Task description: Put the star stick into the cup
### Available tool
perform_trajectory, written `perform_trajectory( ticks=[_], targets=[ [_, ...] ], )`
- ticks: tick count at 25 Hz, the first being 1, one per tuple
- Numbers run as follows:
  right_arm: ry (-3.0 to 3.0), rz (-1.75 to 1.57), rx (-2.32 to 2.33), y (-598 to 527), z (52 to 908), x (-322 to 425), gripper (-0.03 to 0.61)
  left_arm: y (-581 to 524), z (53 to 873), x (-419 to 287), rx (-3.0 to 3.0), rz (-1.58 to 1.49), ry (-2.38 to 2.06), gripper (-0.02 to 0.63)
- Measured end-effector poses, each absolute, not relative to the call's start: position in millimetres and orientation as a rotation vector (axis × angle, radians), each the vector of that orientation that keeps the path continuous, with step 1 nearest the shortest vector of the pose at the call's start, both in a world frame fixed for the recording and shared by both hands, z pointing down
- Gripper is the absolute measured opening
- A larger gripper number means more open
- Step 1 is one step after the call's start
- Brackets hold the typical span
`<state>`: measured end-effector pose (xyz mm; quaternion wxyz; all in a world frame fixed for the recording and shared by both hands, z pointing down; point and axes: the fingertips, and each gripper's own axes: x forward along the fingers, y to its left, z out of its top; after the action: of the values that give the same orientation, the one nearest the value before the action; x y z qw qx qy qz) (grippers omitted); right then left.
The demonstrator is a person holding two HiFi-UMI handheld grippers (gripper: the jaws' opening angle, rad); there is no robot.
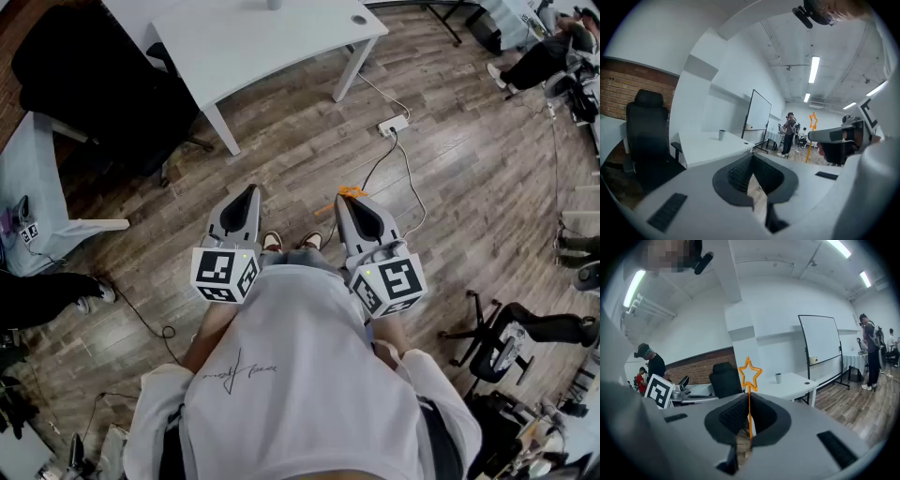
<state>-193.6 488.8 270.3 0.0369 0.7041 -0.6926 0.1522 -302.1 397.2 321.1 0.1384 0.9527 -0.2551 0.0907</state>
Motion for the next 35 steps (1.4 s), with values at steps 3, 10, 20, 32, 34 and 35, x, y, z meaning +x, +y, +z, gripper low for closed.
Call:
perform_trajectory(
  ticks=[3, 10, 20, 32, 34, 35],
  targets=[
    [-2.104, 0.465, 2.194, 483.1, 269.5, -201.0, 0.014, 389.4, 315.6, -312.0, 2.775, 0.248, -0.728, 0.008],
    [-2.071, 0.446, 2.213, 471.9, 268.3, -212.3, 0.014, 379.6, 310.9, -323.6, 2.793, 0.229, -0.693, 0.008],
    [-2.055, 0.49, 2.325, 467.9, 265.7, -194.7, 0.015, 365.0, 325.0, -325.7, 2.766, 0.26, -0.641, 0.008],
    [-2.107, 0.581, 2.29, 413.8, 276.7, -140.9, 0.015, 312.0, 327.8, -276.7, 2.76, 0.322, -0.658, 0.008],
    [-2.112, 0.595, 2.295, 402.7, 278.4, -126.7, 0.015, 297.5, 327.2, -262.5, 2.768, 0.332, -0.655, 0.008],
    [-2.112, 0.601, 2.296, 397.2, 279.4, -119.2, 0.015, 290.0, 326.5, -255.0, 2.771, 0.335, -0.656, 0.008]
  ],
)
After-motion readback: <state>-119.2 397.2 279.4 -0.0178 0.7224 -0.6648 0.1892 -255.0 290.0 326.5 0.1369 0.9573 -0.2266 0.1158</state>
